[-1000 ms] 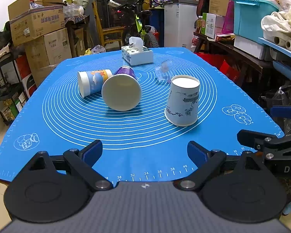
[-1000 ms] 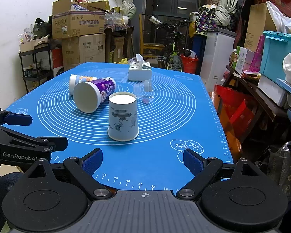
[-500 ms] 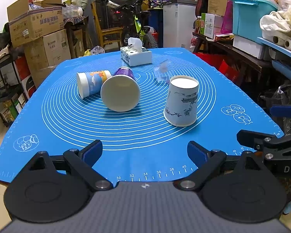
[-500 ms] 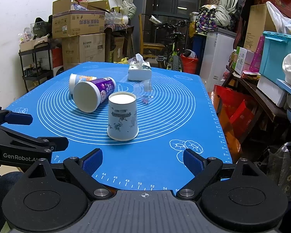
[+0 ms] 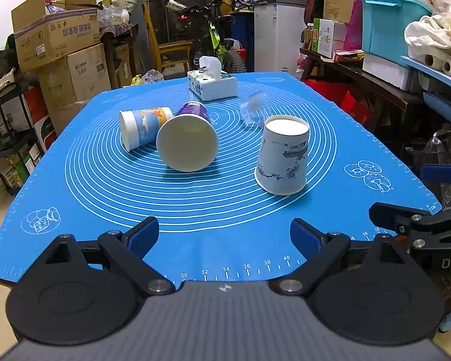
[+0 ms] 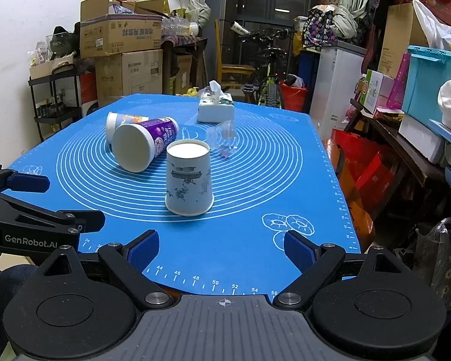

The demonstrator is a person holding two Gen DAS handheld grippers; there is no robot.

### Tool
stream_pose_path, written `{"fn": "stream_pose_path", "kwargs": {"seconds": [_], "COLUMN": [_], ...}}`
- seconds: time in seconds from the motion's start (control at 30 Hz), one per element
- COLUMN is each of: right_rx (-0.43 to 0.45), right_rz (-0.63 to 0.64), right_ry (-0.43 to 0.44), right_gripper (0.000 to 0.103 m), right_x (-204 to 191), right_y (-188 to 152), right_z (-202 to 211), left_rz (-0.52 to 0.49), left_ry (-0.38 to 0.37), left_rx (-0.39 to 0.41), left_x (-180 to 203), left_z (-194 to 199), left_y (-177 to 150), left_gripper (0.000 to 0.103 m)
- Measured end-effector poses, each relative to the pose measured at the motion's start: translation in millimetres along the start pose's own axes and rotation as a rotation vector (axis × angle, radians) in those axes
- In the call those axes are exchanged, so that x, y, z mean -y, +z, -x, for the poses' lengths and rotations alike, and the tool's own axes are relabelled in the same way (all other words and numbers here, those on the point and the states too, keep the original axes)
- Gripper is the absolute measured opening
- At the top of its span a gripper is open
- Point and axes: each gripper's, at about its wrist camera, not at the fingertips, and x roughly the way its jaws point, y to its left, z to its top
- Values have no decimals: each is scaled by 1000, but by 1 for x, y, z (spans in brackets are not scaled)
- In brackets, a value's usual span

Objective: Flip cup upside down

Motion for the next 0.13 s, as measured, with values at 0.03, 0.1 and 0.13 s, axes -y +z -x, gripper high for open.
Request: {"fn": "stream_pose_path", "kwargs": {"seconds": [0.03, 0.1, 0.13], "right_rx": [-1, -3, -3], "right_rz": [0, 0, -1], "right_ry": [0, 1, 1], "right_gripper": [91, 91, 91], "right_x": [1, 2, 2], "right_y": [0, 0, 0], "right_z": [0, -1, -1], "left_rz": [0, 0, -1], "left_ry": [0, -1, -2], "left_rx": [0, 0, 0], "left_x": [0, 0, 1], "left_z": [0, 0, -1], "left_y": [0, 0, 0], "left_gripper": [94, 94, 94]}}
